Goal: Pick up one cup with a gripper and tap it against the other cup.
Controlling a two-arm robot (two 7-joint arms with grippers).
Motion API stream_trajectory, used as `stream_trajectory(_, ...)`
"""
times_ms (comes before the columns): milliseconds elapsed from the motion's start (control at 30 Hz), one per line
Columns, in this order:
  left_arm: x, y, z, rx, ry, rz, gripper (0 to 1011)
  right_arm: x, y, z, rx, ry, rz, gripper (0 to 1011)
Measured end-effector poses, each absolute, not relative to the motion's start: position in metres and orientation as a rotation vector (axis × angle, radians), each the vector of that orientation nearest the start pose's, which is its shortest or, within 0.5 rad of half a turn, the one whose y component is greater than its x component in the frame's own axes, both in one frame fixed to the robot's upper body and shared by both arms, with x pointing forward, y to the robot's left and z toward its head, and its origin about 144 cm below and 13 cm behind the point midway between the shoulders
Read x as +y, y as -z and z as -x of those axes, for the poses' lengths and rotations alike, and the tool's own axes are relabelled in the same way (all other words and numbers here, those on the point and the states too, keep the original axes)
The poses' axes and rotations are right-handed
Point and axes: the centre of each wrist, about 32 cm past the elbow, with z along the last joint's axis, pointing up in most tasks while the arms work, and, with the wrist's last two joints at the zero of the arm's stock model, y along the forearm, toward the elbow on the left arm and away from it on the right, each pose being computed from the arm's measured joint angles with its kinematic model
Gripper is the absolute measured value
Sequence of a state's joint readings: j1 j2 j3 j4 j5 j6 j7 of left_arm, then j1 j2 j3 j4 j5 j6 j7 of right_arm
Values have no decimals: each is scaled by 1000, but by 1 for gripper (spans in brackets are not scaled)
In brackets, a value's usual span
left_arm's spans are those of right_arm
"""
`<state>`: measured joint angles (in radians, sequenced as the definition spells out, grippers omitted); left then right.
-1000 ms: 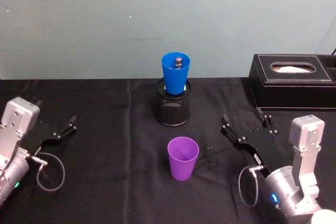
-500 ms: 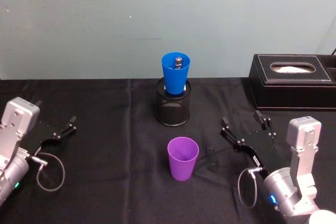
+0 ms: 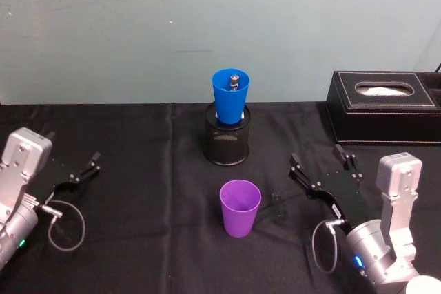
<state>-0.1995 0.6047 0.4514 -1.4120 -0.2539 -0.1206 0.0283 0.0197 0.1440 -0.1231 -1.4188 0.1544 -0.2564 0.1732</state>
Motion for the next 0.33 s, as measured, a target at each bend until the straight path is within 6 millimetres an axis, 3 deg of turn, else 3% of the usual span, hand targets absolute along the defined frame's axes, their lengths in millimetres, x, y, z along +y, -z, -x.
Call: stream_trajectory(333,310,-1140,-489,-285,-1248,-304,1000,-238,-1101,-459,-81,1298,-85,1003)
